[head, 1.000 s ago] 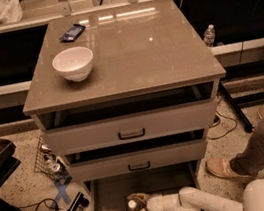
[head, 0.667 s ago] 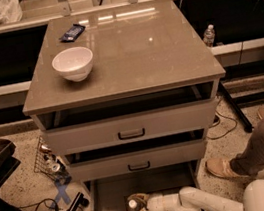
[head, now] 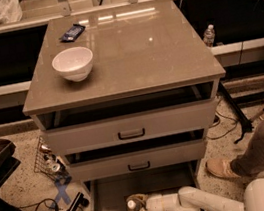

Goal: Pick blue plastic bottle from bottom drawer and place on counter

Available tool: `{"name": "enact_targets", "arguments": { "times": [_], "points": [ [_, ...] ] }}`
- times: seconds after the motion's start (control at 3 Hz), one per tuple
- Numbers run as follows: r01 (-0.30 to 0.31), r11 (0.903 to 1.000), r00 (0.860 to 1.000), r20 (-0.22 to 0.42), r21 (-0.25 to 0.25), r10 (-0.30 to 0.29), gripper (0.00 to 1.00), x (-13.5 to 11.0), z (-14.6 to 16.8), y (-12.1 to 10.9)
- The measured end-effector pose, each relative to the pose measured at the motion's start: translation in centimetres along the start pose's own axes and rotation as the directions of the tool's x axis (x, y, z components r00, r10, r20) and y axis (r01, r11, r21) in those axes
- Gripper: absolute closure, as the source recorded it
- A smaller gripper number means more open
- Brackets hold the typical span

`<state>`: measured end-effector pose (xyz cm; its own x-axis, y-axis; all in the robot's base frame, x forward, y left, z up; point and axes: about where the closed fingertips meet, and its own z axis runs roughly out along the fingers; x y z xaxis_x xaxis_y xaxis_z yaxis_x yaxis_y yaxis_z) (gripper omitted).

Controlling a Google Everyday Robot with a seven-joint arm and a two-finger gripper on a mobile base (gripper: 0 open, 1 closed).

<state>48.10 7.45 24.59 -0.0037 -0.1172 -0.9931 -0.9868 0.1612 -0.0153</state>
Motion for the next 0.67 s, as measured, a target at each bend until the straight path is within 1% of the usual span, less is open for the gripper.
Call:
{"name": "enact_targets", "arguments": {
  "times": [0.33,0.67],
  "points": [
    [-0.028,0.9995,1.0,0.004,0.012,0.028,1.0,-3.2,-1.5,0.4],
    [-0.088,0.994,0.996,0.024,0.066,0.087,1.0,-9.9,-5.3,0.1]
  ]
}}
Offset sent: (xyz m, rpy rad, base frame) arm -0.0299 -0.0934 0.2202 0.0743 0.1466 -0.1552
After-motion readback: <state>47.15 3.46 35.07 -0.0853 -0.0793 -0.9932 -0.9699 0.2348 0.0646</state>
